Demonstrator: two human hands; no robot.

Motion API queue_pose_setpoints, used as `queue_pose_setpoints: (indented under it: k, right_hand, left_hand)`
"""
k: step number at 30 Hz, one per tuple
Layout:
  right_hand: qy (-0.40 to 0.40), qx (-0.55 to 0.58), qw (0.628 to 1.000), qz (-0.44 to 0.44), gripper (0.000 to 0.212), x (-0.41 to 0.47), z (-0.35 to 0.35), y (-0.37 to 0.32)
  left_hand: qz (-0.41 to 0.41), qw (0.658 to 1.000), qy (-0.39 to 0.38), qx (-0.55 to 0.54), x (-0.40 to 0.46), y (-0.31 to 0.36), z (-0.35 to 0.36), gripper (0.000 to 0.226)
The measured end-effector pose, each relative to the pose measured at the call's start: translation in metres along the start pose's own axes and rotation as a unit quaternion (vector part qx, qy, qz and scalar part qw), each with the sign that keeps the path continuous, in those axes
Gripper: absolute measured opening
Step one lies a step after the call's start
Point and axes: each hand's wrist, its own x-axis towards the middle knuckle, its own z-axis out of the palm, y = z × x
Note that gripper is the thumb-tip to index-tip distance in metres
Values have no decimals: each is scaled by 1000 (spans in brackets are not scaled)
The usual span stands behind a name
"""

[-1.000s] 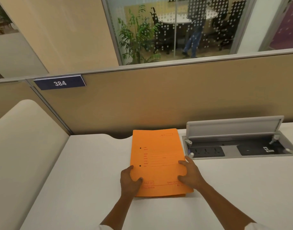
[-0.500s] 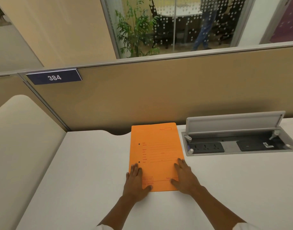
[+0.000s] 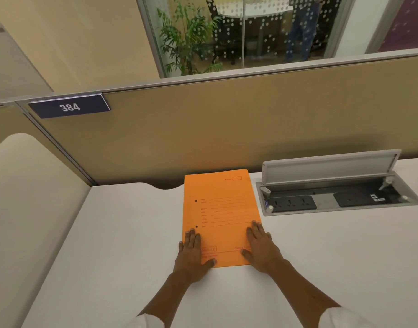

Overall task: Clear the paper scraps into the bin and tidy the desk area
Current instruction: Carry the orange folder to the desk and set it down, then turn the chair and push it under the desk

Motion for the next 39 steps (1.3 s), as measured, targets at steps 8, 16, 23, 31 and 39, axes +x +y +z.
queue_pose_setpoints:
  k: [8, 16, 23, 31, 39]
  right_hand:
    - [-2, -26, 1000, -3, 85, -6, -8, -3]
    - [32, -45, 998, 8, 78, -60, -17, -6]
    - [54, -44, 997, 44, 78, -135, -17, -4]
    - [68, -32, 993, 90, 76, -246, -6, 16]
    - [104, -47, 985, 125, 75, -373, 25, 65]
  left_hand:
    - [11, 997, 33, 69, -2, 7, -14, 99]
    - [61, 992, 55, 99, -36, 31, -33, 72]
    - [107, 988, 64, 87, -87, 66, -34, 72]
    - [151, 983, 61, 83, -154, 112, -12, 79]
    - [187, 978, 79, 58, -247, 187, 23, 82]
